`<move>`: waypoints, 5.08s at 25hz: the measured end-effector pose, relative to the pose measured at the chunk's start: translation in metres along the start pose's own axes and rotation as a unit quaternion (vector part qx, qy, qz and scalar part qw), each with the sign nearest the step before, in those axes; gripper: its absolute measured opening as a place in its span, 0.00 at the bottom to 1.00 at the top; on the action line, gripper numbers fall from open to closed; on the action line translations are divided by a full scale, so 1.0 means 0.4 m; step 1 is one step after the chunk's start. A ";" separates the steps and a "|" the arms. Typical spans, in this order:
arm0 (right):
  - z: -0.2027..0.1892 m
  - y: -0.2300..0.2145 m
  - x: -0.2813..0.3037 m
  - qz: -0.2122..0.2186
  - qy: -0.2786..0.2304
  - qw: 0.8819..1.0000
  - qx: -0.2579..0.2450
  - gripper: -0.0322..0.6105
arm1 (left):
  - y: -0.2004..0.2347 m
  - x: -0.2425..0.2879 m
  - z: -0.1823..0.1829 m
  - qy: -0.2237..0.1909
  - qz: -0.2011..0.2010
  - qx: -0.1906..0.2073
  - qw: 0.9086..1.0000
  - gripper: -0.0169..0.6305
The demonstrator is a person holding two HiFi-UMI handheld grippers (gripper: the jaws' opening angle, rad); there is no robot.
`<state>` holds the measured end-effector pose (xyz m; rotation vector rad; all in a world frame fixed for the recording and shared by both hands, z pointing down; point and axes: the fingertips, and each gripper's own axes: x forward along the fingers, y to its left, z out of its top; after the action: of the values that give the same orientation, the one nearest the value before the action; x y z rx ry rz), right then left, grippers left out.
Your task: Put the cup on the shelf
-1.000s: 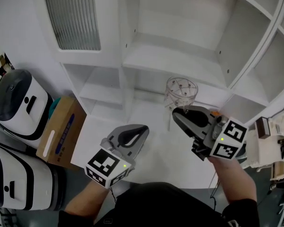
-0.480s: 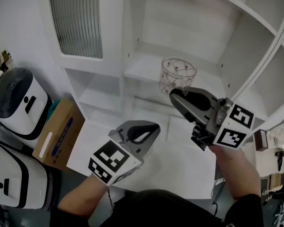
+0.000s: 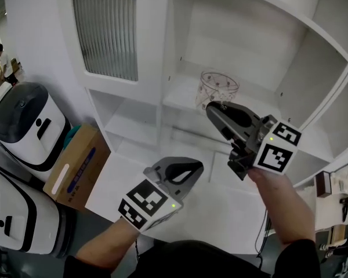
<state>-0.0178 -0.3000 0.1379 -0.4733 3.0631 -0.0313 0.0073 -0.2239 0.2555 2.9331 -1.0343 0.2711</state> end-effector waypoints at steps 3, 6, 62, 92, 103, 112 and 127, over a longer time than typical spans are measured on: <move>-0.022 -0.017 0.019 -0.007 0.009 1.000 0.007 0.09 | 0.019 -0.010 -0.003 -0.008 0.011 -0.006 1.000 0.05; -0.029 -0.031 0.034 -0.016 0.014 1.000 0.006 0.09 | 0.042 -0.017 -0.006 -0.012 0.021 -0.012 1.000 0.05; -0.059 -0.144 -0.115 -0.218 0.072 0.973 -0.017 0.09 | 0.020 0.002 -0.019 -0.034 -0.039 -0.020 0.998 0.05; -0.060 -0.010 -0.035 -0.173 0.031 0.984 0.007 0.09 | 0.011 -0.135 -0.084 -0.023 -0.009 -0.040 0.999 0.05; -0.177 0.152 -0.351 -0.128 0.024 0.991 -0.025 0.09 | -0.140 -0.029 -0.087 -0.018 0.020 -0.035 0.999 0.05; -0.314 0.200 -0.654 -0.170 -0.006 0.985 0.014 0.09 | -0.333 0.144 -0.099 -0.020 -0.004 -0.029 0.999 0.05; -0.432 0.209 -0.814 -0.207 -0.033 0.977 0.046 0.08 | -0.425 0.202 -0.180 -0.013 0.015 -0.061 0.998 0.05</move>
<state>0.2592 -0.1196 0.3209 -1.0704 2.8243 -0.1655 0.1640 -0.1359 0.3466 2.8209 -1.0599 0.1654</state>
